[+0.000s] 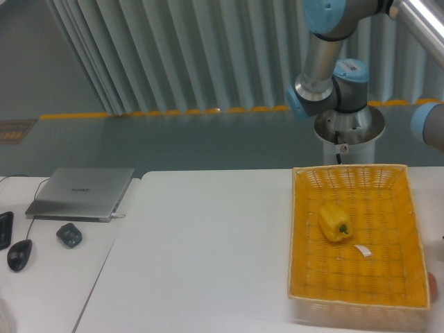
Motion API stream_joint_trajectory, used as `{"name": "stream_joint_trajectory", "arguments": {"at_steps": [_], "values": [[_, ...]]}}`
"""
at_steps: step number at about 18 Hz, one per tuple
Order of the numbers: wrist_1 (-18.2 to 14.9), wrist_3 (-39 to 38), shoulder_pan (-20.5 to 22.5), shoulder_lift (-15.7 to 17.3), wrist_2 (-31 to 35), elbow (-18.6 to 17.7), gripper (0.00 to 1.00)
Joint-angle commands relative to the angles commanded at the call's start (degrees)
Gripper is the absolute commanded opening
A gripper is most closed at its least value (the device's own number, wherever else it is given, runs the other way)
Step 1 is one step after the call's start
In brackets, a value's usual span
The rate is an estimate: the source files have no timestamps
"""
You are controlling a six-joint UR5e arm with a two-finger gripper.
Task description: Place the triangular bread on the table
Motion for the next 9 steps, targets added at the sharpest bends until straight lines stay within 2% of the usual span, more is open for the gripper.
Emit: {"name": "stream_joint_trajectory", "arguments": {"at_steps": [1,4,6,7,9], "values": [[0.09,0.00,0.00,-0.18,0.00,0.00,0.40],[0.18,0.00,0.00,-0.35,0.00,0.00,0.68],[0.18,0.00,0.00,-0.35,0.00,0.00,0.94],[0.18,0.00,0.00,-0.44,0.09,0.00,0.99],[0.18,-0.09,0.00,-0.36,0.09,0.09,1.00]]}}
